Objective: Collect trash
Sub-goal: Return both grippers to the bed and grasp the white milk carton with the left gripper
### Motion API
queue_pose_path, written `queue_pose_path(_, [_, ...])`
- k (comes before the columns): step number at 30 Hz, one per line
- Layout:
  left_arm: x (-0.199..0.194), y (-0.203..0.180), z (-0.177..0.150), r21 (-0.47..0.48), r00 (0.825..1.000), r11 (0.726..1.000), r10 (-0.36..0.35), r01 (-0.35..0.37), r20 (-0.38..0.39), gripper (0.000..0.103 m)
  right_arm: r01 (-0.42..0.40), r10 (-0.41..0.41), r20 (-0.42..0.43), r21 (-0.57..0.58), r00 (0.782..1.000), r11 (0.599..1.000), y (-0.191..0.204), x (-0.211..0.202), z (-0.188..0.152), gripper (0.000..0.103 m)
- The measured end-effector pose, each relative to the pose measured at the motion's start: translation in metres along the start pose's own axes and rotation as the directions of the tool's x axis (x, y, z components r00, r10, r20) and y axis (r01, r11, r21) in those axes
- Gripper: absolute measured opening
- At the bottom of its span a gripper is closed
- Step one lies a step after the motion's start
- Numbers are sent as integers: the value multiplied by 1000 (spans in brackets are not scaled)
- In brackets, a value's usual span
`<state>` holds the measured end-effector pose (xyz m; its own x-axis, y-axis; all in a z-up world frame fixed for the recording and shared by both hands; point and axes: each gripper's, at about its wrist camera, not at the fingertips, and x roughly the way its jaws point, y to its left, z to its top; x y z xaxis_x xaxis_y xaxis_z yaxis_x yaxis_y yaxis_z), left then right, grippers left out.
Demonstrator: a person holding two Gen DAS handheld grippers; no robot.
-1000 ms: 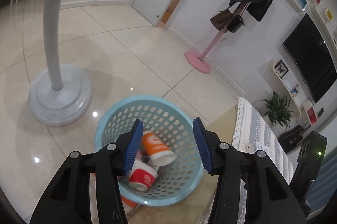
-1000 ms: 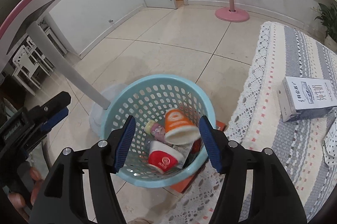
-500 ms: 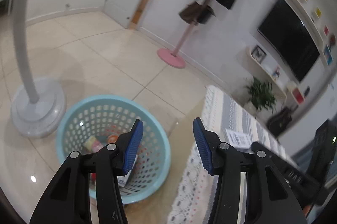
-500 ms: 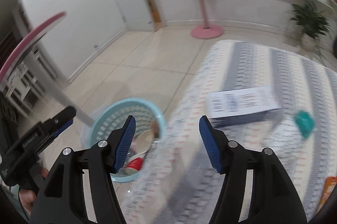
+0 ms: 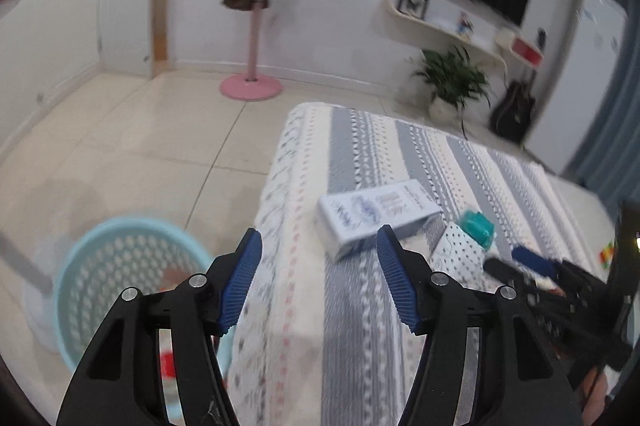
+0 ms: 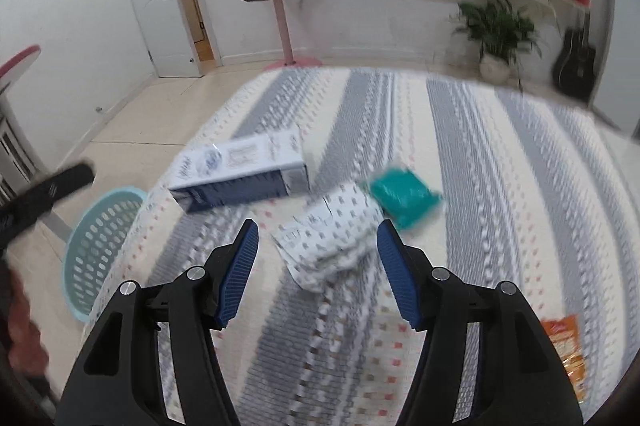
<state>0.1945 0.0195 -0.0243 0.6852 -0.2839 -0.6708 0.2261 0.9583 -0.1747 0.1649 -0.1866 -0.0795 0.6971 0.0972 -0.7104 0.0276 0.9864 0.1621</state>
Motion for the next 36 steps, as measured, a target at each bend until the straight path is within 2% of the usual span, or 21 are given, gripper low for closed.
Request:
queue_pose_path(4, [49, -14, 21, 83, 996, 995, -45, 51, -74, 63, -9, 9, -4, 40, 1000, 999, -24, 7, -9, 57])
queue_pose_path(9, [107, -25, 33, 120, 985, 989, -65, 85, -160, 63, -27, 27, -8, 51, 1000, 998, -36, 11, -18, 54])
queue_pose_path(11, [116, -29, 36, 132, 985, 988, -59, 81, -162, 63, -58, 60, -29, 67, 998, 996, -42, 15, -22, 47])
queue_pose_path(14, [129, -31, 40, 126, 979, 988, -64, 89, -191, 63, -73, 75, -26, 64, 997, 995, -43, 13, -23, 47])
queue_pose_path(15, [135, -32, 36, 123, 970, 986, -82, 112, -231, 62, -76, 78, -27, 64, 997, 995, -43, 13, -23, 47])
queue_pose_path(18, [127, -34, 23, 129, 951, 976, -135, 176, -278, 60, -79, 81, -25, 73, 996, 994, -45, 14, -22, 47])
queue_pose_path(20, [121, -31, 19, 98, 933, 972, -175, 215, -313, 59, -81, 83, -21, 84, 996, 993, -47, 13, -21, 47])
queue_pose_path(22, [112, -30, 11, 67, 905, 960, -233, 273, -356, 59, -85, 88, -18, 98, 996, 991, -50, 12, -22, 47])
queue_pose_path(25, [104, -40, -2, 76, 870, 939, -278, 336, -408, 64, -88, 91, -17, 117, 996, 989, -54, 12, -22, 47])
queue_pose_path(27, [107, -50, -8, 123, 880, 943, -234, 308, -413, 73, -90, 93, -17, 133, 995, 987, -57, 12, -22, 47])
queue_pose_path(29, [112, -63, -13, 190, 901, 951, -149, 242, -407, 74, -90, 93, -17, 147, 995, 985, -59, 13, -22, 47])
queue_pose_path(32, [122, -77, -16, 252, 919, 952, -64, 172, -388, 74, -86, 88, -11, 154, 996, 984, -60, 11, -23, 47])
queue_pose_path(34, [128, -81, -15, 269, 928, 956, -10, 118, -372, 69, -88, 91, -9, 160, 996, 983, -61, 11, -23, 47])
queue_pose_path(35, [131, -81, -15, 270, 930, 958, 14, 92, -368, 57, -86, 89, -7, 166, 996, 982, -63, 11, -23, 47])
queue_pose_path(36, [131, -80, -16, 263, 929, 962, 24, 80, -370, 58, -82, 84, -4, 173, 996, 982, -64, 10, -23, 47])
